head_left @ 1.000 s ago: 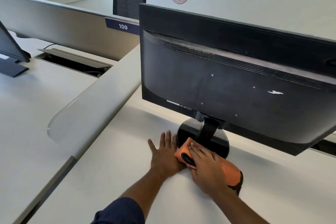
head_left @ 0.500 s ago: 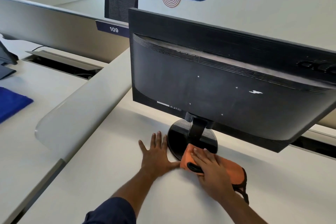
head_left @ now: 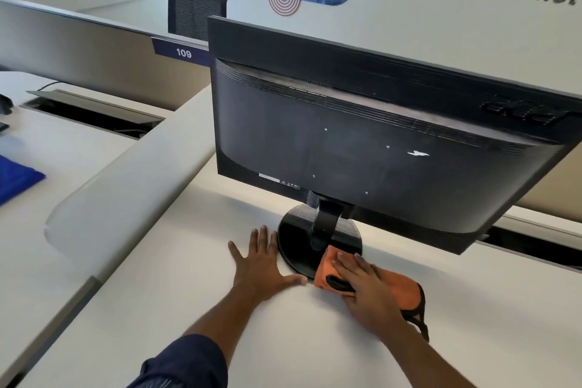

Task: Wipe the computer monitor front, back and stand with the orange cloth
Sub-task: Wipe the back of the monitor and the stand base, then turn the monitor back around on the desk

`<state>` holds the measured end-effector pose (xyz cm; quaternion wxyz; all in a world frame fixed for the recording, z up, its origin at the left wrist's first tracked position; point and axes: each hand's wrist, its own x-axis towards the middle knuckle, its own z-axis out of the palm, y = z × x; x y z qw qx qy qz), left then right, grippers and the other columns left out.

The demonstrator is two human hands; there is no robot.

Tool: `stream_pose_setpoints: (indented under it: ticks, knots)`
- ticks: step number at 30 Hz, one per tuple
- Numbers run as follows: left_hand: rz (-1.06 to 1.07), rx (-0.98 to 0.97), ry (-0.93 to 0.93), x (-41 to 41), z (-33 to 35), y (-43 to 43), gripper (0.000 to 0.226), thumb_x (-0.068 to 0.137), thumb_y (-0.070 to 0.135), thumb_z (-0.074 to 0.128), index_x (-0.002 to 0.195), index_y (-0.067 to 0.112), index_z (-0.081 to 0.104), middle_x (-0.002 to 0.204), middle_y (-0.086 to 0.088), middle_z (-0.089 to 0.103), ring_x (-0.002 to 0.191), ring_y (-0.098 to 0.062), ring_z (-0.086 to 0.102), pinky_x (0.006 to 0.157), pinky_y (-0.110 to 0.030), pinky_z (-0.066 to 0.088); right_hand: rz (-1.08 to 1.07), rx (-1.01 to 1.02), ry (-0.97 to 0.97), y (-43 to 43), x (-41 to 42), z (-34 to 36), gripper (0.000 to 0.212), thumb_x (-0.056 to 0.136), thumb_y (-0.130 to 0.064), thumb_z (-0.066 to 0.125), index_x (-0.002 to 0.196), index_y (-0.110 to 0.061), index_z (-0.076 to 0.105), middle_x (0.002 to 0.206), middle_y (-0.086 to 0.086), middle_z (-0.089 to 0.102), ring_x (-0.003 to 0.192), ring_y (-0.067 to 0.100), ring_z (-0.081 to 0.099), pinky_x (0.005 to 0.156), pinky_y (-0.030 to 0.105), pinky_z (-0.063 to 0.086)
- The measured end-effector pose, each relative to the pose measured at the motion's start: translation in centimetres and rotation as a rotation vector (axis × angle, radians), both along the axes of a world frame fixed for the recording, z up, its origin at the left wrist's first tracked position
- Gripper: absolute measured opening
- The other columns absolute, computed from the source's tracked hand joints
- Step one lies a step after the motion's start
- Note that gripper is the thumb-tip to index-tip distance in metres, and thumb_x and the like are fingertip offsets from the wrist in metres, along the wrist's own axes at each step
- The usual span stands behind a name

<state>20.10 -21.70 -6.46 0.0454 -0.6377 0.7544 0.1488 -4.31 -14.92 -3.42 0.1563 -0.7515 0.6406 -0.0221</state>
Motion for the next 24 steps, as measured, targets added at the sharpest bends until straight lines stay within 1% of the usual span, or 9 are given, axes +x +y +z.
stream_pose_setpoints:
  ticks: [5,7,9,11,13,15,17,20,24]
  knots:
    - [-0.005,0.086,-0.034,-0.3,0.8,-0.3,0.144,0.040,0.104,0.001,0.152,0.015,-0.016,0.157,-0.008,-0.028,0.146,-0.027,-0.024,0.104,-0.073,-0.009,0.152,0.040,-0.101,0.9,1.7,0.8,0.064,0.095,-0.027,0.048,0.150,-0.041,0.018,0.152,-0.030,0.004,0.140,-0.002,-0.005,0.119,0.030,0.001]
    - [0.016,0.146,-0.057,-0.6,1.5,-0.3,0.146,0.039,0.103,0.003,0.151,0.012,-0.016,0.157,-0.010,-0.028,0.146,-0.030,-0.022,0.106,-0.072,-0.006,0.098,0.086,-0.236,1.4,1.8,1.4,0.059,0.094,-0.025,0.053,0.147,-0.038,0.031,0.149,-0.028,0.021,0.138,-0.005,0.010,0.119,0.025,0.010]
    - [0.044,0.187,-0.075,-1.0,2.7,-0.1,0.136,0.056,0.100,0.026,0.153,0.011,-0.010,0.159,-0.013,-0.021,0.148,-0.032,-0.015,0.110,-0.068,0.001,-0.077,0.032,-0.428,2.1,2.0,2.3,0.052,0.093,-0.022,0.058,0.142,-0.034,0.044,0.142,-0.020,0.044,0.131,0.000,0.037,0.114,0.022,0.029]
    - [0.083,0.215,-0.071,-1.7,4.0,0.1,0.121,0.068,0.086,0.049,0.155,0.013,0.008,0.162,-0.016,-0.004,0.148,-0.036,0.003,0.111,-0.063,0.015,-0.260,-0.032,-0.615,2.8,2.2,3.6,0.042,0.092,-0.016,0.061,0.131,-0.032,0.056,0.124,-0.012,0.061,0.111,0.005,0.056,0.093,0.006,0.040]
    - [0.084,0.241,-0.039,-2.3,6.1,0.0,0.091,0.074,0.073,0.058,0.145,0.019,0.039,0.148,-0.014,0.037,0.134,-0.033,0.041,0.102,-0.048,0.039,-0.385,-0.056,-0.735,3.4,2.4,5.2,0.030,0.092,-0.020,0.063,0.110,-0.043,0.061,0.105,-0.012,0.070,0.095,0.010,0.065,0.077,0.005,0.044]
    - [0.056,0.300,0.097,-2.8,9.3,0.0,0.064,0.081,0.063,0.060,0.123,0.015,0.061,0.112,-0.007,0.066,0.097,-0.021,0.065,0.077,-0.029,0.051,-0.466,-0.061,-0.852,4.1,2.5,7.5,0.015,0.090,-0.035,0.066,0.091,-0.050,0.063,0.087,-0.014,0.073,0.083,0.012,0.068,0.071,0.012,0.048]
    - [0.158,0.517,0.428,-3.7,12.8,0.3,0.066,0.086,0.067,0.053,0.105,0.006,0.068,0.090,-0.008,0.073,0.075,-0.020,0.068,0.064,-0.027,0.054,-0.494,-0.059,-0.940,4.7,2.5,9.4,0.007,0.089,-0.040,0.065,0.085,-0.046,0.063,0.080,-0.019,0.070,0.081,0.006,0.066,0.069,0.013,0.048]
    - [0.208,0.863,0.772,-5.4,17.5,1.6,0.084,0.081,0.077,0.047,0.106,0.000,0.068,0.095,-0.015,0.074,0.082,-0.024,0.071,0.071,-0.034,0.057,-0.466,-0.066,-0.988,5.9,2.3,11.5,0.002,0.089,-0.042,0.064,0.090,-0.042,0.066,0.083,-0.016,0.071,0.083,0.007,0.067,0.070,0.015,0.049]
    - [0.135,0.887,0.880,-7.6,20.7,3.7,0.047,0.089,0.039,0.068,0.109,-0.003,0.065,0.094,-0.015,0.072,0.089,-0.025,0.071,0.093,-0.043,0.054,-0.335,-0.037,-1.027,7.6,1.8,13.4,0.016,0.089,-0.029,0.064,0.102,-0.036,0.068,0.094,-0.013,0.071,0.090,0.006,0.066,0.077,0.017,0.050]
